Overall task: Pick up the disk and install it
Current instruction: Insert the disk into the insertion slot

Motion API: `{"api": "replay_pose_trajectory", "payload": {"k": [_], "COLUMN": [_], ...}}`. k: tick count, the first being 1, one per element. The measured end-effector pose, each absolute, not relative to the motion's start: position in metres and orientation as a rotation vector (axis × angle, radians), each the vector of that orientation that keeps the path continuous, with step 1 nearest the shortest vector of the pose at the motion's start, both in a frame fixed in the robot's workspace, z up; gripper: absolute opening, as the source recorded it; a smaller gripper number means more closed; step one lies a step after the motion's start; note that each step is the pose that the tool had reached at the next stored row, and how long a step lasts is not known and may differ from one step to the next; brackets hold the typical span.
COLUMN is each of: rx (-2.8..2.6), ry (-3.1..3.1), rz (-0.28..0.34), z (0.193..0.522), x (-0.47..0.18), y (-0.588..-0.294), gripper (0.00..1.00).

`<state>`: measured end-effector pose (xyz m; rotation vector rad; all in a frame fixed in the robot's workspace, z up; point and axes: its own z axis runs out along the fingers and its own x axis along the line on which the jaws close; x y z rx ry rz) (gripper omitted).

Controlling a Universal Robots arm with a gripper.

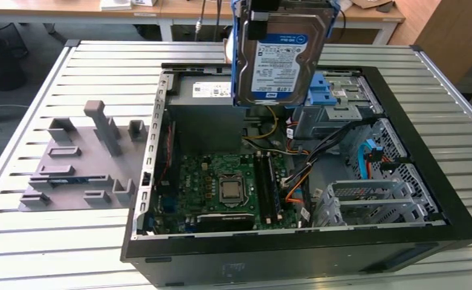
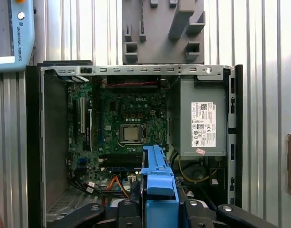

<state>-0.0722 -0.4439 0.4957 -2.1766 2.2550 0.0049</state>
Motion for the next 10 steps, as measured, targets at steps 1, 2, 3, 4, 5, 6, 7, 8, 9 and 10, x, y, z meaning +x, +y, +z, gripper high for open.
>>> {"api": "replay_pose_trajectory", "payload": {"k": [1,2,3,4,5,6,7,8,9,10], "rx": [-2.177,-2.177,-2.177,-2.177,-2.177,-2.177,-2.177,-2.176,-2.177,-2.177], "ry": [2.255,2.255,2.255,2.255,2.255,2.255,2.255,2.255,2.255,2.255], "rz": [0.005,0.005,0.005,0.005,0.005,0.005,0.005,0.005,0.005,0.005], "z": [0.4957,0.4956,0.4957,0.4956,0.4956,0.4956,0.4956,0.4955,0.4954,0.4954], "x": [-0.0723,-0.0723,-0.0723,-0.0722,-0.0723,-0.0723,-0.0723,-0.0723,-0.0723,-0.0723], "y": [-0.4445,-0.4453,-0.4461,-0.4468,-0.4476,-0.4486,-0.4496,-0.4507,-0.4518,-0.4528], "gripper": [0.36,0.36,0.36,0.36,0.36,0.36,0.36,0.36,0.36,0.36]}}
